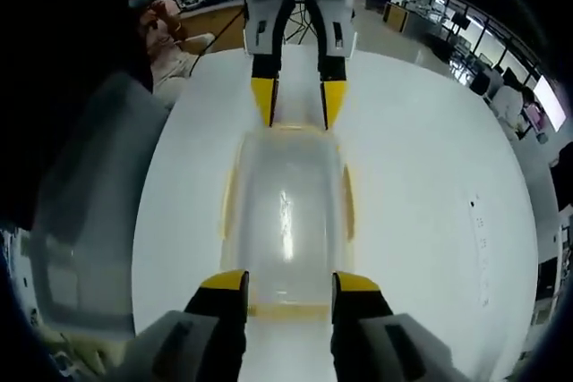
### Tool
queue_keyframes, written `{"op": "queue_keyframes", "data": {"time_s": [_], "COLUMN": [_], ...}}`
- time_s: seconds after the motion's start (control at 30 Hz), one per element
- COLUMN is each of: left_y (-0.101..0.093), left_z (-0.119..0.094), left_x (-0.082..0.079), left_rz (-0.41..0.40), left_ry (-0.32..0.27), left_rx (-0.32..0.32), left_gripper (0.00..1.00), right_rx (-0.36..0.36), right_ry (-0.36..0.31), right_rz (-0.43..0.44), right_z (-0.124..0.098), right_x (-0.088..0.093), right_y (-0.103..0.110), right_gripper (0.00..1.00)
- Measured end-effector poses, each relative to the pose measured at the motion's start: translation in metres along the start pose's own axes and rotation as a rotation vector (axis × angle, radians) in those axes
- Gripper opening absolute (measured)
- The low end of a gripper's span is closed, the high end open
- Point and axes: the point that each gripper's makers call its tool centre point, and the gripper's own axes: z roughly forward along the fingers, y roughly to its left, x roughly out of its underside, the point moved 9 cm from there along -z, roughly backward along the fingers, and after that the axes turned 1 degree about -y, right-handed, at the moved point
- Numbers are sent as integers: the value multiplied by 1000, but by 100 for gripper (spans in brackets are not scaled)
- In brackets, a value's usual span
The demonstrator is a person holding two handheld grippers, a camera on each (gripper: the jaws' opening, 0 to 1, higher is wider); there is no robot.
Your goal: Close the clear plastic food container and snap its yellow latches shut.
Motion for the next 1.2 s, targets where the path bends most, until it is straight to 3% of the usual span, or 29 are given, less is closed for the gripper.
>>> {"op": "queue_keyframes", "data": {"time_s": [0.2, 0.5, 0.93, 1.03, 1.2], "left_y": [-4, -6, -6, -8, -16], "left_z": [15, 28, 33, 37, 39], "left_x": [-15, -29, -34, -38, -43], "left_rz": [16, 31, 19, -24, -3], "left_ry": [-17, -39, -48, -63, -75], "left_rx": [14, 40, 41, 48, 37], "left_gripper": [29, 29, 24, 26, 29], "right_rx": [8, -17, -2, 6, -13], "right_ry": [-47, -43, -61, -70, -56], "right_rz": [-32, -63, -21, -11, -13], "right_z": [6, 18, 16, 14, 15], "right_x": [-26, -38, -37, -37, -37], "right_y": [-5, -1, -13, -18, -20], "right_gripper": [33, 33, 35, 37, 43]}}
